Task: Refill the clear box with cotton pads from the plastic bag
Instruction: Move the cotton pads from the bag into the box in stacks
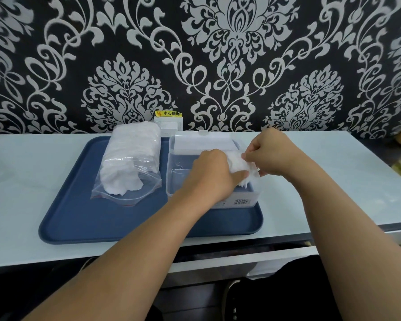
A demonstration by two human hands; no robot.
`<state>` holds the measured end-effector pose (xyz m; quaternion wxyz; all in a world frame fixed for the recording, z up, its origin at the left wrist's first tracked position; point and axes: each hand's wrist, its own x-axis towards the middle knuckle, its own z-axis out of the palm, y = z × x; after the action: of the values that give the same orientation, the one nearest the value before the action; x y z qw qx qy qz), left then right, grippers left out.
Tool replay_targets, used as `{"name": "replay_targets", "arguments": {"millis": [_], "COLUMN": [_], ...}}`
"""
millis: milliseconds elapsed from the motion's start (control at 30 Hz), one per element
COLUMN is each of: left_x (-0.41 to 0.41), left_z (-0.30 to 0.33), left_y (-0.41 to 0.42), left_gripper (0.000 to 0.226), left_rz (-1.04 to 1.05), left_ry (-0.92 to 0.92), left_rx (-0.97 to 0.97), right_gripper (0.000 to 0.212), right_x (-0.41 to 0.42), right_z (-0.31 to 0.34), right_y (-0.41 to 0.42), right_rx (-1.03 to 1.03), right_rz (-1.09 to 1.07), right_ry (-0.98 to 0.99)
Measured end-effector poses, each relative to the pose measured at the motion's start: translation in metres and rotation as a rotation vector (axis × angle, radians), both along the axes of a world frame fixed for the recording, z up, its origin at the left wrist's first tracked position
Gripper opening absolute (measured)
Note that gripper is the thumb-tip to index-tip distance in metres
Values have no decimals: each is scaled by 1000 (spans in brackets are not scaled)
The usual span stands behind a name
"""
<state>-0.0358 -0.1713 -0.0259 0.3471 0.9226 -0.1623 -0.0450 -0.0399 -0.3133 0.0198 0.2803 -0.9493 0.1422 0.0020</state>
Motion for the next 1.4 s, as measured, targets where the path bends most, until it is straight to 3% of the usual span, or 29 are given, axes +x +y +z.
{"name": "replay_targets", "arguments": {"millis": [133,233,333,433,567,767,1033,1133,1200,1300,1400], "left_x": [2,0,1,6,11,12,12,11,11,10,10], "left_z": [-1,1,5,7,8,5,16,21,23,29,42], "left_y": [-3,-5,0,11,22,35,57,68,75,87,112], "left_gripper": [45,34,26,34,41,31,25,23,23,21,16], "left_rz": [55,22,-81,-183,-239,-218,-70,-60,-51,-31,-7], "left_ry": [-31,-4,129,347,400,360,112,49,21,-16,-123], "left_rx": [-33,-71,-71,-117,-52,12,-260,-290,-298,-353,-400], "right_gripper": [19,42,56,51,41,38,39,27,30,34,16], "right_x": [-2,-7,-8,-6,-4,2,18,14,10,1,-14], "right_z": [0,3,1,0,-4,-13,-19,-17,-12,1,14], "right_y": [6,11,15,17,26,46,37,34,36,55,100], "right_rx": [8,163,103,43,-66,-168,-264,-279,-289,-206,44], "right_rz": [-41,-68,-50,-28,21,79,89,66,35,21,181], "right_ry": [-20,-4,40,59,63,-5,-152,-219,-302,-567,-717]}}
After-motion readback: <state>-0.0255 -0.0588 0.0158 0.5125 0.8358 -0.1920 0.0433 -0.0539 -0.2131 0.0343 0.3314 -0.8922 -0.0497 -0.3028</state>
